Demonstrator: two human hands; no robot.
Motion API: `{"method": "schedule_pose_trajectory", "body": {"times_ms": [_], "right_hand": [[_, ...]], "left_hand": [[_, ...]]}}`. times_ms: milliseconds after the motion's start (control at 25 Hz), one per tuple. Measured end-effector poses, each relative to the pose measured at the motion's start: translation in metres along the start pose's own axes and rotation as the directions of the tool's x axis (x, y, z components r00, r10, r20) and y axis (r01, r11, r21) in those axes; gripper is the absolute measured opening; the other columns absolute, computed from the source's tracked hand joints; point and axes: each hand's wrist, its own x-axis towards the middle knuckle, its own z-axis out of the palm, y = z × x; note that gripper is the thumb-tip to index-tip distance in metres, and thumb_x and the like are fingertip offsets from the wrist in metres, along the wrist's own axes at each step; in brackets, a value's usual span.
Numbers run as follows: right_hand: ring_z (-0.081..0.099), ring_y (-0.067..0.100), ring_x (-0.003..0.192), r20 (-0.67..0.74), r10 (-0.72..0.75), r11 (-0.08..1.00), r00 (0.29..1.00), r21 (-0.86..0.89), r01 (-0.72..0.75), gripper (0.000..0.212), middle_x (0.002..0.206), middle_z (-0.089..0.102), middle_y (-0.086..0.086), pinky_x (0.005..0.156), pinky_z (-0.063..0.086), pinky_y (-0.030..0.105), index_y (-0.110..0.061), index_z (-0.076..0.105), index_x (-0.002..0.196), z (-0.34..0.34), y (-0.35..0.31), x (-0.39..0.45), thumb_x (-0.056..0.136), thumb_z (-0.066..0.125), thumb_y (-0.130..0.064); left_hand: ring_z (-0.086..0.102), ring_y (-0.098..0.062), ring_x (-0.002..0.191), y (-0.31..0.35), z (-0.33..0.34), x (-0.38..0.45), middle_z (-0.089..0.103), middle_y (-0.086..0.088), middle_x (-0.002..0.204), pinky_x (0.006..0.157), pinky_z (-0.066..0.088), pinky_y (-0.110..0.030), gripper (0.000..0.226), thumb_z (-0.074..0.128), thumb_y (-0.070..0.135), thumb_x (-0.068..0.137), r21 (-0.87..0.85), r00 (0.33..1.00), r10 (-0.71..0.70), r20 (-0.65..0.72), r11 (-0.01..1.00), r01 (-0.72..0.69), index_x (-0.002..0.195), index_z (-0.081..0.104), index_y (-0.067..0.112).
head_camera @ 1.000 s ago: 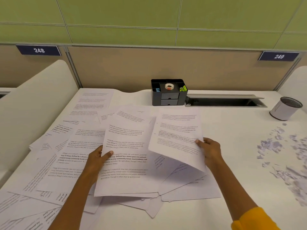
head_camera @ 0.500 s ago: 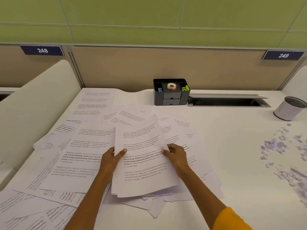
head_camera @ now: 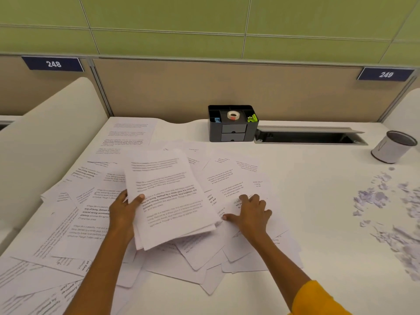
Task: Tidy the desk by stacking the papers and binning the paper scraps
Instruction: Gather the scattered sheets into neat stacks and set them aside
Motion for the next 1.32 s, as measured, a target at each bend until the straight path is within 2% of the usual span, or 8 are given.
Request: {"method": "schedule_pose_trajectory", "body": {"times_ms": [200,440,600,760,880,1040,1120,1320], "right_hand": [[0.049,0.024,0.117,0.130,0.019,0.975,0.991,0.218,-0.047,0.072,0.128,0.046,0.005,0.098,0.032,0.040,-0.020,0.042,0.129,-0.006,-0.002,0.011,0.071,0.077,-0.045],[0.052,0.024,0.114,0.131,0.049,0.933,0.990,0.349,-0.093,0.054,0.114,0.060,0.004,0.096,0.039,0.036,-0.019,0.056,0.112,-0.005,0.002,0.016,0.068,0.081,-0.038],[0.038,0.029,0.123,0.147,0.006,0.996,0.989,0.087,-0.019,0.085,0.131,0.040,0.008,0.097,0.036,0.041,-0.017,0.044,0.128,-0.010,-0.010,0.007,0.064,0.072,-0.064],[0.040,0.034,0.127,0.244,0.010,0.990,0.970,0.131,-0.043,0.100,0.140,0.033,0.011,0.103,0.037,0.047,-0.018,0.028,0.139,-0.006,-0.019,0.006,0.062,0.082,-0.051],[0.054,0.026,0.114,0.235,0.023,0.955,0.972,0.282,-0.091,0.076,0.124,0.055,0.006,0.099,0.041,0.041,-0.016,0.044,0.127,-0.005,-0.016,0.010,0.065,0.083,-0.039],[0.059,0.025,0.088,0.069,0.083,0.880,0.994,0.464,-0.106,0.027,0.098,0.066,0.007,0.078,0.046,0.032,-0.010,0.066,0.097,-0.018,-0.003,0.014,0.077,0.073,-0.027],[0.061,0.028,0.087,0.017,0.142,0.817,0.990,0.563,-0.127,0.020,0.093,0.066,0.008,0.072,0.043,0.030,-0.011,0.069,0.092,-0.030,0.010,0.019,0.077,0.073,-0.024],[0.064,0.032,0.088,-0.097,0.292,0.672,0.952,0.729,-0.131,0.011,0.090,0.069,0.009,0.084,0.052,0.042,-0.016,0.070,0.088,-0.059,0.051,0.033,0.077,0.072,-0.018]], "left_hand": [[0.059,-0.028,0.105,0.002,-0.015,0.002,0.062,-0.010,0.119,0.089,0.048,-0.045,0.042,0.063,0.004,0.086,-0.117,0.996,-0.071,-0.053,0.991,0.065,0.126,0.056,0.013],[0.061,-0.026,0.099,0.001,-0.020,0.000,0.062,-0.009,0.119,0.074,0.052,-0.041,0.043,0.062,0.005,0.087,-0.163,0.994,-0.098,-0.057,0.983,0.087,0.128,0.054,0.013],[0.058,-0.030,0.108,0.000,-0.024,-0.001,0.061,-0.011,0.121,0.077,0.051,-0.041,0.043,0.063,0.005,0.086,-0.171,0.992,-0.106,-0.073,0.981,0.092,0.127,0.055,0.014],[0.058,-0.030,0.109,-0.002,-0.025,-0.002,0.061,-0.010,0.122,0.085,0.049,-0.044,0.043,0.063,0.005,0.086,-0.149,0.994,-0.090,-0.064,0.986,0.080,0.127,0.055,0.014],[0.061,-0.027,0.101,-0.002,-0.028,-0.003,0.061,-0.011,0.122,0.088,0.048,-0.045,0.043,0.063,0.005,0.086,-0.138,0.995,-0.088,-0.041,0.987,0.081,0.126,0.055,0.014],[0.061,-0.019,0.088,0.000,-0.029,-0.002,0.061,-0.011,0.120,0.083,0.049,-0.041,0.044,0.062,0.003,0.086,-0.122,0.997,-0.074,-0.021,0.990,0.071,0.128,0.054,0.011],[0.061,-0.020,0.089,-0.001,-0.029,-0.001,0.061,-0.010,0.120,0.079,0.050,-0.039,0.044,0.062,0.004,0.086,-0.113,0.998,-0.066,-0.007,0.991,0.065,0.128,0.054,0.012],[0.062,-0.024,0.093,-0.007,-0.017,0.002,0.062,-0.010,0.121,0.080,0.051,-0.042,0.044,0.063,0.004,0.086,-0.114,0.996,-0.078,0.054,0.990,0.083,0.128,0.055,0.014]]}}
